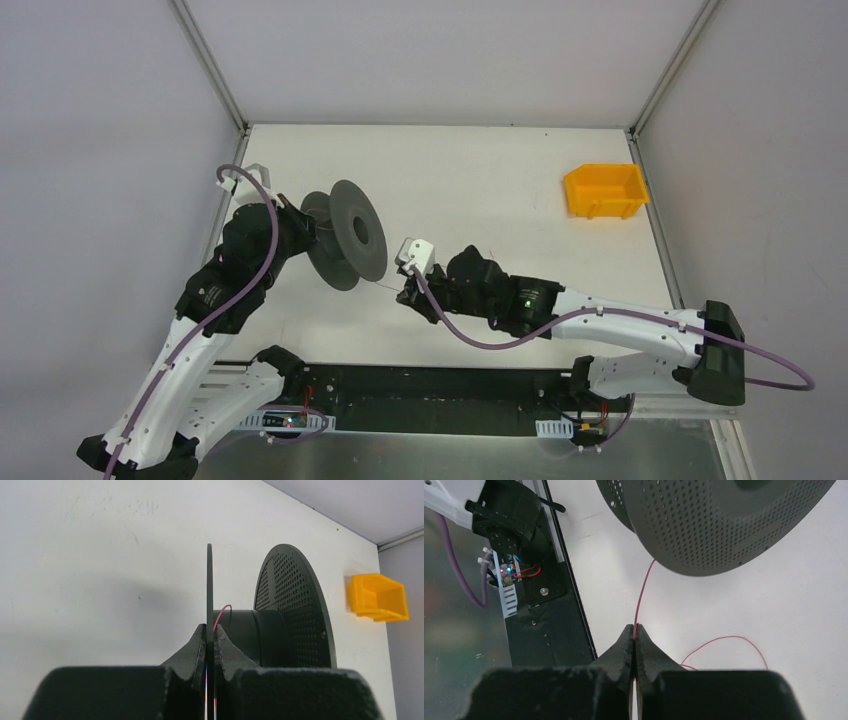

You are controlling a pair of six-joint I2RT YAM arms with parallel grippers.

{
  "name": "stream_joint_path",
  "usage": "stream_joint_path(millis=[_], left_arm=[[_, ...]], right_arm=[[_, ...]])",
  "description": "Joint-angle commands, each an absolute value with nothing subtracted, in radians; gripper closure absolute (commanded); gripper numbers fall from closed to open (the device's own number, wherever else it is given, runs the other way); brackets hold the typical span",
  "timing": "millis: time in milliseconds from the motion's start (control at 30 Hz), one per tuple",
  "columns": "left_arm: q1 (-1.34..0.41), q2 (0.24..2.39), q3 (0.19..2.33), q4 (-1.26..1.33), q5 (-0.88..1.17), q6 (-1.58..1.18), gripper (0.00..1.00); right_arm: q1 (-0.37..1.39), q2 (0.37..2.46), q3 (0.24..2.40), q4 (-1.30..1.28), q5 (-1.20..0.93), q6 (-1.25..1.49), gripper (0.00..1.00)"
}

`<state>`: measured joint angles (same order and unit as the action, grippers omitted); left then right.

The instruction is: Wrap the cables

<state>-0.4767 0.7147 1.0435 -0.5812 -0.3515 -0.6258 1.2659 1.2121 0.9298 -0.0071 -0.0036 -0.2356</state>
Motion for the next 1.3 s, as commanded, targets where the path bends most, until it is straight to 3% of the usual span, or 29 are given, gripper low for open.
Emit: stream_joint_path(millis=[0,300,467,700,1000,1267], left_arm=[[-0.475,0.72,1.039,-0.508,-0.357,-0.588,1.0],[-0.474,0.729,0.979,-0.511,-0.163,-0.53,1.0],[-0.474,0.709,0.977,-0.548,-0.142,-0.482,1.0],[-0.474,0.769,1.016,-0.61,-0.059,-0.458,1.0],[-0.474,0.823,1.025,-0.635,-0.028,-0.461,1.0],[-0.474,0.838,1.019,-0.635,0.04,-0.433,1.0]], right_arm=[[1.282,1.212,1.022,-0.071,0.027,-0.285,1.0],[1.285,1.257,1.11,-0.071,0.139,-0.569,1.0],[1.301,1.303,1.106,-0.006,0.288,-0.719,0.93],[1.337,1.334,1.047,0.242,0.462,-0.93,0.9],[1.36,1.28,1.059,0.273,0.386,-0.928,0.9],[1.364,1.332,1.091,0.333,0.466,-1.007,0.91]])
